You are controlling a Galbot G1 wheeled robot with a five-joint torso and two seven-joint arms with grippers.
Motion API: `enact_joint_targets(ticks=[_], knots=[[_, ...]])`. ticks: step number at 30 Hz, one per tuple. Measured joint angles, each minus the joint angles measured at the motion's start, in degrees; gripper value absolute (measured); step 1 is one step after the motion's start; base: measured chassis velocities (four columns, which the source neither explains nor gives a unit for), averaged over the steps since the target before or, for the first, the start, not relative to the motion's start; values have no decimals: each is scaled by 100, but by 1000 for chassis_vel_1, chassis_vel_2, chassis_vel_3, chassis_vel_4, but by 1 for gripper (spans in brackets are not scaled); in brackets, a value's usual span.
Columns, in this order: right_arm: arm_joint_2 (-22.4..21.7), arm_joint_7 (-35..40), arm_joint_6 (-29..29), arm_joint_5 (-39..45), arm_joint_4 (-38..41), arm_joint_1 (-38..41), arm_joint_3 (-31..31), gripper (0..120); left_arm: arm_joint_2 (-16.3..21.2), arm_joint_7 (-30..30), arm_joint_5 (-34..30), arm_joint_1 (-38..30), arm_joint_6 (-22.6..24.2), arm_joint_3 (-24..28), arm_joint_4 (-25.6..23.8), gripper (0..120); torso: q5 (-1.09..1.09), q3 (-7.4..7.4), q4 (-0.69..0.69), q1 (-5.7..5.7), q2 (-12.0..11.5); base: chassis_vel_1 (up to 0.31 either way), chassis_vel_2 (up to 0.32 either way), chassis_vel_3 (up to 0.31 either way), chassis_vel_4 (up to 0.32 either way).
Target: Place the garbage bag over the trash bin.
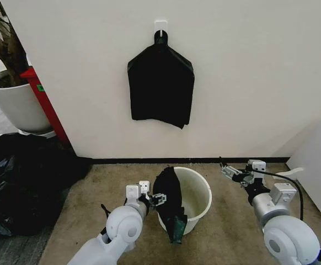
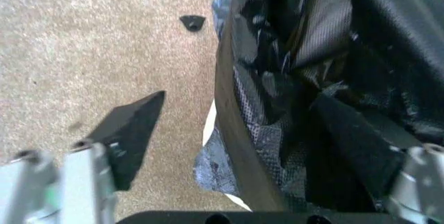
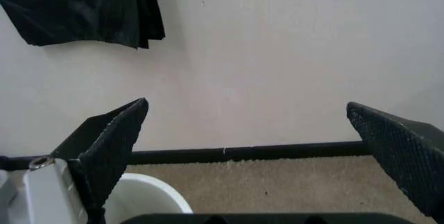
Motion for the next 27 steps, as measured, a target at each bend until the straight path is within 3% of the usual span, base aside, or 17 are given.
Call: enact_joint_targets(ticks=[12,18,23,27], knots=[[6,52,40,-68,-17,22,-194,100,-171,-139,-34,-158,-9,120,265,34,0,0,0,0,0,0,0,0,0],[11,77,63,-80,-47,17,-273,100,-175,-283,-86,-275,-9,241,400,36,0,0,0,0,0,0,0,0,0],[40,94,87,-146,-69,15,-372,100,-182,-378,-93,-321,-8,325,436,26,0,0,-1,0,0,0,0,0,0],[31,122,90,-159,-110,63,-403,100,-162,-442,-102,-323,-19,321,414,8,0,0,0,0,0,0,0,0,0]])
